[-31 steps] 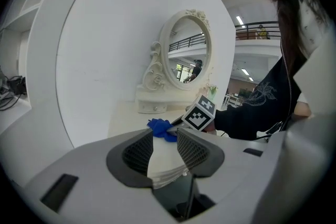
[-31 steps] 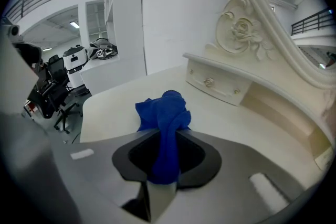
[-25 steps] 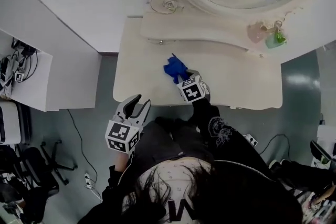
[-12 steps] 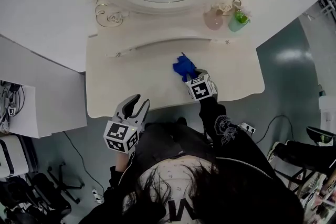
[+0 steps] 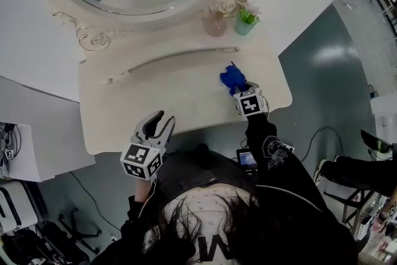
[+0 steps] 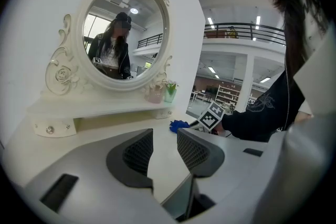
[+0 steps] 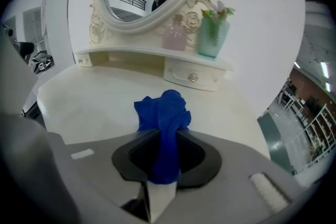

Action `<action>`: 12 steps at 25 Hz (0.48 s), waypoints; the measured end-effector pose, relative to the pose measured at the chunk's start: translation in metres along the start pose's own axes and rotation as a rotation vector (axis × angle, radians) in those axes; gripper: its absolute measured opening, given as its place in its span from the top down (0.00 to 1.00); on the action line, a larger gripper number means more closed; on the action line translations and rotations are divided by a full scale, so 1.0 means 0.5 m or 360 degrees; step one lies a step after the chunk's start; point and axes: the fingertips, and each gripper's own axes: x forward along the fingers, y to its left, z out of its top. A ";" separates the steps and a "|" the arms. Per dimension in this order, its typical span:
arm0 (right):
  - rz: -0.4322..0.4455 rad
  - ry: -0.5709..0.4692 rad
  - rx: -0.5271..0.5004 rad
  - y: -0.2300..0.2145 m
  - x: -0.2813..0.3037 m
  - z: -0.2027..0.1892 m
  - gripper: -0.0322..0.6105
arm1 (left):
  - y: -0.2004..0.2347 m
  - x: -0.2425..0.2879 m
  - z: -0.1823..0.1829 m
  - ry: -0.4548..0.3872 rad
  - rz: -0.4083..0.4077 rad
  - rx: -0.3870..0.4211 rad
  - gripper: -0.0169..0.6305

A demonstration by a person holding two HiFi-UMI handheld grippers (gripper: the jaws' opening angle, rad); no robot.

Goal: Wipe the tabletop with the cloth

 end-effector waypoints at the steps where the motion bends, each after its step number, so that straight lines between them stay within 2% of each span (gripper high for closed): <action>1: -0.0035 0.0005 0.0020 -0.033 -0.005 -0.011 0.81 | -0.008 0.010 0.002 0.0001 -0.0012 0.0006 0.75; 4: -0.0156 0.0018 0.0075 -0.138 -0.018 -0.050 0.82 | -0.026 0.033 0.007 0.0004 -0.0034 0.0016 0.75; 7: -0.0296 0.0109 0.0167 -0.228 -0.059 -0.097 0.81 | -0.041 0.048 0.012 0.0002 -0.0046 0.0025 0.75; 12: -0.0433 0.0144 0.0264 -0.331 -0.095 -0.145 0.82 | -0.053 0.049 0.010 0.0010 -0.0039 0.0033 0.75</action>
